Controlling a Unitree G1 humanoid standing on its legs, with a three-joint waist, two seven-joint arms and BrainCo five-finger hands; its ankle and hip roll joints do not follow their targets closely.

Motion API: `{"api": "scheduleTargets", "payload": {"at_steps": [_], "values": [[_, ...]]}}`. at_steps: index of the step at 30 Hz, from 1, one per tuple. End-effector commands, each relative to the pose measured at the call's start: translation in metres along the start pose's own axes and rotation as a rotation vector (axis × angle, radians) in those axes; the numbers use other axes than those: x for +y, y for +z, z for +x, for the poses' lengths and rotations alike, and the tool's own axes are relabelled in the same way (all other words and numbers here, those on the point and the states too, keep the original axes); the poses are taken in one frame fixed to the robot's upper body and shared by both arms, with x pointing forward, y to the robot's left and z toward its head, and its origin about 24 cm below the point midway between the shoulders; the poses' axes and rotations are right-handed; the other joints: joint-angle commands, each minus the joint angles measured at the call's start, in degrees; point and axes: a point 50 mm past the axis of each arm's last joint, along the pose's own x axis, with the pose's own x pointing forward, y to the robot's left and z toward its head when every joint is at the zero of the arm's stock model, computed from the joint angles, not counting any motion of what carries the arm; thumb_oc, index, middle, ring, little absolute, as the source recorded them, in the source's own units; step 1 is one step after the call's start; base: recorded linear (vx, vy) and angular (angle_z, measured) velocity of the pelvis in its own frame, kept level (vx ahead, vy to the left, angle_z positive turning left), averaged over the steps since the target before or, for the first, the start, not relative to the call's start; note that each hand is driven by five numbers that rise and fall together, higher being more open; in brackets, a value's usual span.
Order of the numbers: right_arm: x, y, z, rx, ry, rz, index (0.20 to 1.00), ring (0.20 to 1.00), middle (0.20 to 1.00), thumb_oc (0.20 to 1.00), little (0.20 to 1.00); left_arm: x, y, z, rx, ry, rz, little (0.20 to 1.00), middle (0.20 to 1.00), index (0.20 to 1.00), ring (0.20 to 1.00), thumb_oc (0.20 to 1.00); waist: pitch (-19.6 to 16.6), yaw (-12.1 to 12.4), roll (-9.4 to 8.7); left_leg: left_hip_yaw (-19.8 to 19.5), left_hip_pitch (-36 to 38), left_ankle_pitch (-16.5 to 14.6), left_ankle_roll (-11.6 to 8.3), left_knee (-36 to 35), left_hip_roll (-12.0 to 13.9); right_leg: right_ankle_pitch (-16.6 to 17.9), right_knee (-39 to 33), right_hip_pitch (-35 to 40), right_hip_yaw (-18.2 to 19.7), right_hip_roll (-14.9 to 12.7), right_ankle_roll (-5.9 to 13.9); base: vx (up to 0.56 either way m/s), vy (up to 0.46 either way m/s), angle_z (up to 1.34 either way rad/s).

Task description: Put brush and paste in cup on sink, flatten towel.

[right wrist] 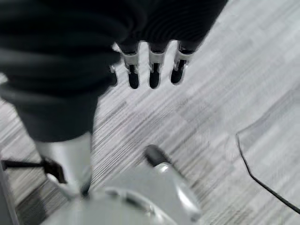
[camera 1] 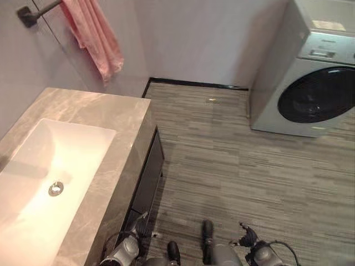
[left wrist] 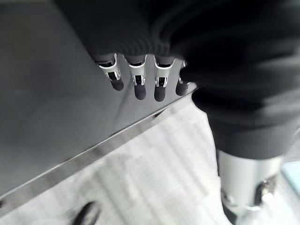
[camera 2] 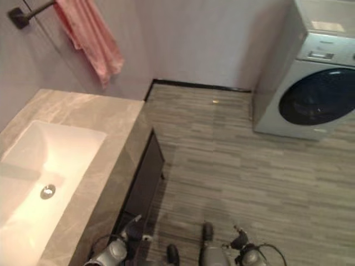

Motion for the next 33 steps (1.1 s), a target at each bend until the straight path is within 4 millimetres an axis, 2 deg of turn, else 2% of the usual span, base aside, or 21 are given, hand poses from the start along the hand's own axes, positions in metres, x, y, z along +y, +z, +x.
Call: {"api": "scheduleTargets", "payload": {"at_steps": [1,2,6,7,8,10,12,13,14,15,17,19,20,22,23,25,26,28,29,31,33], "values": [[-0.01,-0.005,0.0,-0.009,-0.011,-0.023,1.0,1.0,1.0,1.0,1.0,0.009,-0.018,-0.002,0.059,0.02,-0.018,1.0,1.0,1.0,1.0,1.0,-3.32,0.92,-2.46,-4.36,-1.83,-2.87,-3.76,4.78,-2.56,3.42,-8.88,4.44,2.84,2.44,0.81,0.09,-0.061,-1.09],[-0.011,-0.012,-0.002,0.006,-0.011,-0.01,1.0,1.0,1.0,1.0,1.0,0.007,-0.024,-0.004,0.091,0.017,-0.033,1.0,1.0,1.0,1.0,1.0,-3.91,0.33,-2.67,-4.45,-1.18,-3.16,-3.89,5.0,-2.38,3.46,-9.25,4.98,4.72,3.54,0.62,0.14,-0.071,-0.59],[-0.01,-0.024,-0.006,0.039,-0.009,0.026,1.0,1.0,1.0,1.0,1.0,0.005,-0.032,-0.006,0.137,0.019,-0.083,1.0,1.0,1.0,1.0,1.0,-5.1,-0.12,-2.89,-4.46,0.28,-3.3,-4.06,4.3,-1.98,2.9,-10.53,6.81,5.62,4.77,0.04,0.09,-0.089,-0.1],[-0.011,-0.033,-0.009,0.069,-0.022,0.108,1.0,1.0,1.0,1.0,1.0,0.006,-0.035,-0.006,0.153,0.026,-0.105,1.0,1.0,1.0,1.0,1.0,-5.53,-0.55,-3.09,-4.67,0.91,-3.24,-4.45,4.2,-1.41,2.54,-11.14,7.69,6.08,5.4,-0.31,0.08,-0.113,-0.17],[-0.011,-0.033,-0.009,0.069,-0.022,0.108,1.0,1.0,1.0,1.0,1.0,0.006,-0.035,-0.006,0.153,0.026,-0.105,1.0,1.0,1.0,1.0,1.0,-5.52,-0.55,-3.08,-4.67,0.92,-3.24,-4.45,4.19,-1.41,2.54,-11.14,7.7,6.08,5.41,-0.31,0.08,-0.133,-0.05],[-0.016,-0.037,-0.01,0.081,-0.057,0.251,1.0,1.0,1.0,1.0,1.0,0.01,-0.035,-0.005,0.166,0.048,-0.149,1.0,1.0,1.0,1.0,1.0,-5.64,-1.07,-3.46,-4.88,0.77,-3.42,-5.17,5.73,-0.53,2.23,-11.37,8.07,6.9,6.02,-0.71,0.08,-0.167,0.0],[-0.022,-0.04,-0.011,0.097,-0.089,0.344,1.0,1.0,1.0,1.0,1.0,0.015,-0.033,-0.003,0.163,0.071,-0.19,1.0,1.0,1.0,1.0,1.0,-4.61,-0.94,-4.38,-5.48,-2.65,-1.8,-6.7,15.97,1.36,1.99,-11.99,9.44,7.97,6.65,-1.88,0.08,-0.209,0.13],[-0.022,-0.04,-0.011,0.096,-0.089,0.344,1.0,1.0,1.0,1.0,1.0,0.015,-0.032,-0.003,0.163,0.071,-0.19,1.0,1.0,1.0,1.0,1.0,-4.65,-0.99,-4.3,-5.56,-3.02,-2.05,-6.76,16.54,1.53,2.03,-12.01,9.36,7.89,6.76,-1.94,0.06,-0.255,0.12],[-0.025,-0.041,-0.01,0.1,-0.1,0.352,1.0,1.0,1.0,1.0,1.0,0.019,-0.03,-0.001,0.164,0.087,-0.198,1.0,1.0,1.0,1.0,1.0,-2.84,-0.19,-5.12,-6.38,-8.14,2.5,-8.64,28.9,3.33,1.61,-12.66,11.16,8.39,7.25,-3.14,0.04,-0.266,0.02],[-0.027,-0.041,-0.01,0.096,-0.107,0.353,1.0,1.0,1.0,1.0,1.0,0.021,-0.026,0.001,0.154,0.092,-0.2,1.0,1.0,1.0,1.0,1.0,-1.45,0.38,-5.22,-7.24,-11.22,4.8,-9.53,34.6,4.5,1.18,-12.81,12.26,8.23,7.67,-3.94,0.09,-0.322,0.0],[-0.029,-0.042,-0.01,0.099,-0.111,0.346,1.0,1.0,1.0,1.0,1.0,0.022,-0.024,0.002,0.15,0.1,-0.204,1.0,1.0,1.0,1.0,1.0,-0.72,0.77,-5.41,-7.84,-12.72,5.82,-9.64,37.16,4.8,0.71,-12.9,13.09,8.15,7.78,-4.35,0.1,-0.114,-0.07],[-0.03,-0.041,-0.01,0.104,-0.107,0.298,1.0,1.0,1.0,1.0,1.0,0.023,-0.021,0.004,0.148,0.115,-0.225,1.0,1.0,1.0,1.0,1.0,0.07,2.05,-5.1,-8.76,-18.49,5.54,-8.44,32.49,2.73,-0.21,-14.15,15.14,8.61,7.47,-4.27,0.17,-0.052,-0.04],[-0.03,-0.042,-0.01,0.104,-0.107,0.298,1.0,1.0,1.0,1.0,1.0,0.023,-0.021,0.004,0.148,0.114,-0.225,1.0,1.0,1.0,1.0,1.0,0.08,2.02,-5.12,-8.76,-18.42,5.42,-8.41,32.52,2.67,-0.27,-14.23,15.27,8.58,7.43,-4.23,0.24,-0.02,-0.01],[-0.029,-0.042,-0.01,0.1,-0.103,0.293,1.0,1.0,1.0,1.0,1.0,0.026,-0.022,0.003,0.145,0.14,-0.249,1.0,1.0,1.0,1.0,1.0,0.19,3.69,-4.13,-9.8,-20.53,6.45,-7.25,19.41,0.85,-1.35,-14.9,16.38,9.56,8.36,-3.66,0.28,0.021,-0.11],[-0.029,-0.042,-0.01,0.1,-0.103,0.293,1.0,1.0,1.0,1.0,1.0,0.026,-0.022,0.003,0.145,0.14,-0.249,1.0,1.0,1.0,1.0,1.0,0.11,3.67,-4.18,-9.79,-20.47,6.72,-7.24,19.04,0.77,-1.31,-14.88,16.26,9.55,8.29,-3.66,0.27,0.043,-0.14],[-0.026,-0.04,-0.009,0.099,-0.082,0.24,1.0,1.0,1.0,1.0,1.0,0.023,-0.026,0.002,0.164,0.142,-0.261,1.0,1.0,1.0,1.0,1.0,0.16,5.58,-2.7,-12.64,-22.1,12.45,-8.32,6.27,0.69,-2.9,-15.86,19.22,10.84,9.63,-3.06,0.38,0.055,-0.24],[-0.026,-0.04,-0.009,0.099,-0.082,0.24,1.0,1.0,1.0,1.0,1.0,0.023,-0.026,0.002,0.164,0.142,-0.261,1.0,1.0,1.0,1.0,1.0,0.18,5.57,-2.71,-12.64,-22.06,12.47,-8.32,6.24,0.68,-2.91,-15.87,19.25,10.84,9.62,-3.06,0.37,0.052,-0.26],[-0.023,-0.035,-0.007,0.088,-0.059,0.207,1.0,1.0,1.0,1.0,1.0,0.024,-0.032,-0.001,0.179,0.143,-0.276,1.0,1.0,1.0,1.0,1.0,-0.56,6.27,-2.1,-8.19,-22.73,15.36,-8.81,3.02,1.89,-4.22,-16.36,22.09,12.0,9.96,-2.89,0.52,0.092,-0.33],[-0.019,-0.03,-0.006,0.077,-0.039,0.189,1.0,1.0,1.0,1.0,1.0,0.025,-0.037,-0.003,0.188,0.149,-0.282,1.0,1.0,1.0,1.0,1.0,-1.31,6.91,-2.27,-8.24,-21.55,14.28,-7.51,2.85,1.3,-5.53,-16.09,23.16,12.71,9.43,-2.56,0.45,0.095,-0.43],[-0.015,-0.027,-0.006,0.071,-0.024,0.183,1.0,1.0,1.0,1.0,1.0,0.024,-0.039,-0.005,0.193,0.149,-0.284,1.0,1.0,1.0,1.0,1.0,-1.96,7.62,-2.44,-9.12,-21.74,14.16,-6.83,4.34,0.91,-6.5,-15.62,24.09,12.66,8.74,-2.22,0.42,0.144,-0.42],[-0.009,-0.023,-0.005,0.065,-0.001,0.174,1.0,1.0,1.0,1.0,1.0,0.028,-0.042,-0.006,0.189,0.144,-0.272,1.0,1.0,1.0,1.0,1.0,-3.15,8.54,-4.51,-8.34,-22.32,10.53,-4.83,9.07,-1.15,-5.9,-10.78,23.82,13.32,5.35,-0.53,0.56,0.228,-0.39]]}}
